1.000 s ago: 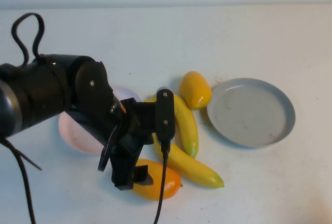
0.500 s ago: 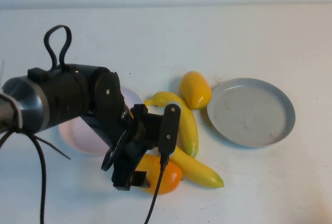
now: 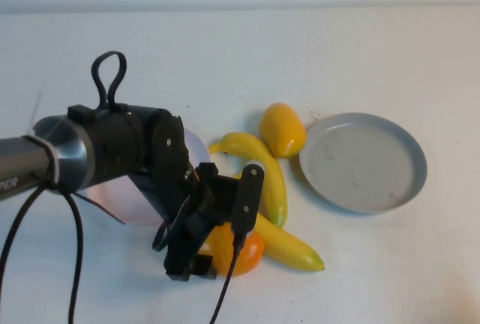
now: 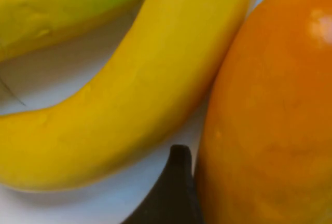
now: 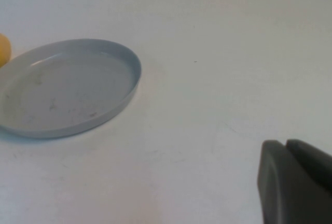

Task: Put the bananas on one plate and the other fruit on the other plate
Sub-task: Put one type of fruit in the left plate

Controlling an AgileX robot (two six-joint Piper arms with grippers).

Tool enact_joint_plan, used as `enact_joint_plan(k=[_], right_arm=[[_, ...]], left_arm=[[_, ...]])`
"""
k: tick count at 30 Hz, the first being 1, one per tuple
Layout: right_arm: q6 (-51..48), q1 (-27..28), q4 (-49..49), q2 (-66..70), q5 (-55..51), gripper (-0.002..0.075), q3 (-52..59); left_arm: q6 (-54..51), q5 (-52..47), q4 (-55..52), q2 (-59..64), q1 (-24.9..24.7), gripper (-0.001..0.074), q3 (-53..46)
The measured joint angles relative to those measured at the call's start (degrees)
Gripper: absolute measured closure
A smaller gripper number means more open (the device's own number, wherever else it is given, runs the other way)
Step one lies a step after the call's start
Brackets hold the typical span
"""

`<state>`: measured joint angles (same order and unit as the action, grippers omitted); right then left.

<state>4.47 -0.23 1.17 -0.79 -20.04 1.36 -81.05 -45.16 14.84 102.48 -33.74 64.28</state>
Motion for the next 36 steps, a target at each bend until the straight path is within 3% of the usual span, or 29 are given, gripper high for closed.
enact_joint_plan(k=[4, 11, 19, 24, 29, 36], right_arm=[[0.0, 0.0, 0.0, 0.0, 0.0, 0.0743, 0.0], [0.0, 0.0, 0.0, 0.0, 0.0, 0.0743, 0.0], [0.0, 0.0, 0.0, 0.0, 0.0, 0.0743, 0.0], [0.0, 0.0, 0.0, 0.0, 0.0, 0.0743, 0.0], [-0.1, 0.0, 0.0, 0.0, 0.0, 0.0743, 0.0], [-0.1, 0.0, 0.0, 0.0, 0.0, 0.0743, 0.0]], left_arm=[[0.0, 0.0, 0.0, -1.8, 0.0, 0.0184, 0.0], [16.2, 2.8, -1.9, -6.1, 0.0, 0.0184, 0.0], [54.8, 12.7, -18.7, -6.9, 5.6, 0.0184, 0.0], [71.1, 12.3, -25.0, -5.1, 11.5, 0.0184, 0.0], [74.9, 11.3, -25.7, -3.0, 15.0, 0.0184, 0.0], [75.4, 11.6, -25.8, -2.5, 15.5, 0.0179, 0.0]])
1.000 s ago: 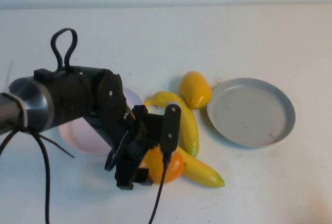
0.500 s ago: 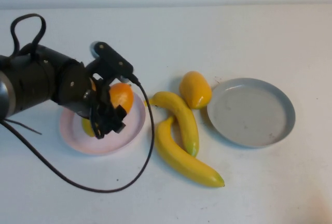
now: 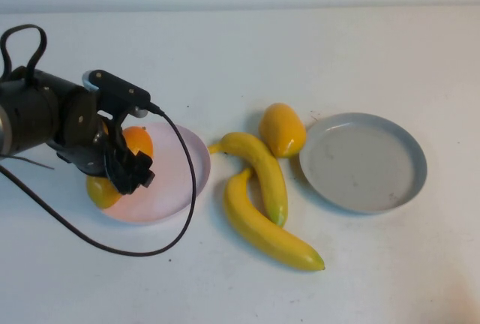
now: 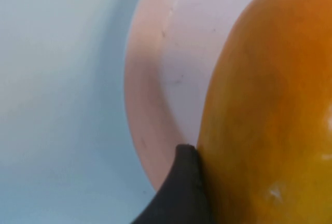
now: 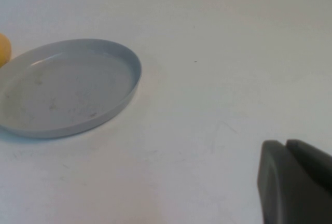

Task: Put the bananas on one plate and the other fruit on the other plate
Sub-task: Put one type of fruit in the left plate

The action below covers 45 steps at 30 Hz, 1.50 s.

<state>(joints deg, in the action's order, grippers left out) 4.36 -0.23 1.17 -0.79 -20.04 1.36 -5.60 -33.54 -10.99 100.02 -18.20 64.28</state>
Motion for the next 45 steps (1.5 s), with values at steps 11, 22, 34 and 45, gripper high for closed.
enact_joint_plan(k=[11, 22, 34, 45], right_arm=[[0.0, 0.0, 0.0, 0.0, 0.0, 0.0743, 0.0], [0.0, 0.0, 0.0, 0.0, 0.0, 0.0743, 0.0], [0.1, 0.0, 0.0, 0.0, 0.0, 0.0743, 0.0], [0.1, 0.0, 0.0, 0.0, 0.0, 0.0743, 0.0]], left_arm=[[6.4, -3.7, 0.1, 0.1, 0.0, 0.0067, 4.5], [8.2, -9.7, 9.2, 2.8, -6.7, 0.0067, 22.5], [13.3, -16.4, 12.7, 19.0, -14.1, 0.0066, 40.7], [13.8, -18.7, 19.7, 28.8, -14.5, 0.0066, 52.4]])
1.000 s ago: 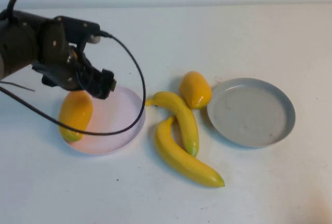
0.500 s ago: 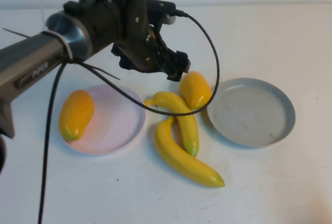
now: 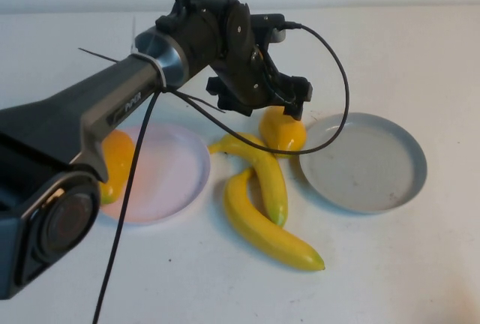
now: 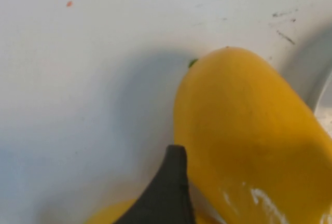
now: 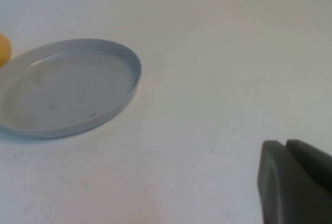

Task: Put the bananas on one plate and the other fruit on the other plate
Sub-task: Put one type of fruit in the left plate

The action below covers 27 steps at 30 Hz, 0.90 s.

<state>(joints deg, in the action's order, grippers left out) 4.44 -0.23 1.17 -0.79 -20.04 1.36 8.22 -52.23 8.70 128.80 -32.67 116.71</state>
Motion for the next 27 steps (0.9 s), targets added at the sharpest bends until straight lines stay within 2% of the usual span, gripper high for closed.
enact_joint_plan(k=[17, 23, 27], right_arm=[[0.0, 0.0, 0.0, 0.0, 0.0, 0.0743, 0.0], [0.0, 0.0, 0.0, 0.0, 0.0, 0.0743, 0.0], [0.0, 0.0, 0.0, 0.0, 0.0, 0.0743, 0.0]], left_arm=[[-0.8, 2.6, 2.6, 4.6, 0.0, 0.0069, 1.7], [-1.5, 2.8, 2.7, 5.0, 0.0, 0.0176, 1.9], [-2.6, 2.5, 2.7, 5.0, 0.0, 0.0176, 2.0]])
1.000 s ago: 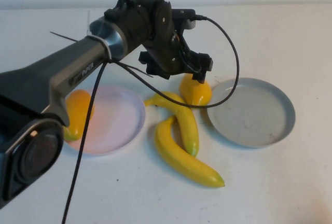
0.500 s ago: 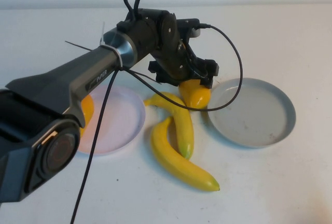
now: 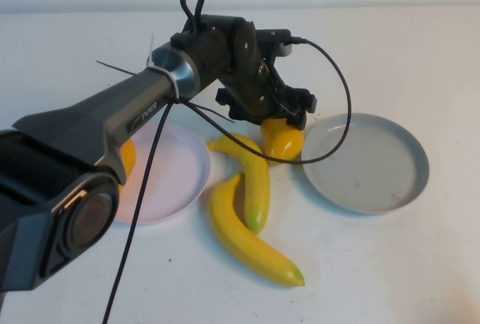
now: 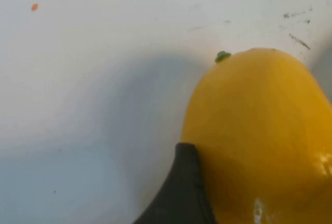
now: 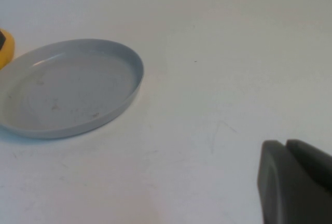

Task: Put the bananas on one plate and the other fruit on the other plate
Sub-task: Put one type of fruit in the left plate

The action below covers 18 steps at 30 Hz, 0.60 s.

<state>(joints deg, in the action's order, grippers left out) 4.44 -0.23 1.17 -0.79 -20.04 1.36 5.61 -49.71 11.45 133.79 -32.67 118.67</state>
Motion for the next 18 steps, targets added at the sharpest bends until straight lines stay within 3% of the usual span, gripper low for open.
enact_joint_plan(k=[11, 18], right_arm=[[0.0, 0.0, 0.0, 0.0, 0.0, 0.0743, 0.0], [0.0, 0.0, 0.0, 0.0, 0.0, 0.0743, 0.0]], left_arm=[[-2.8, -15.6, -3.4, -2.4, 0.0, 0.0178, 11.2], [-2.1, -21.2, -12.0, -9.7, 0.0, 0.0183, 11.1]])
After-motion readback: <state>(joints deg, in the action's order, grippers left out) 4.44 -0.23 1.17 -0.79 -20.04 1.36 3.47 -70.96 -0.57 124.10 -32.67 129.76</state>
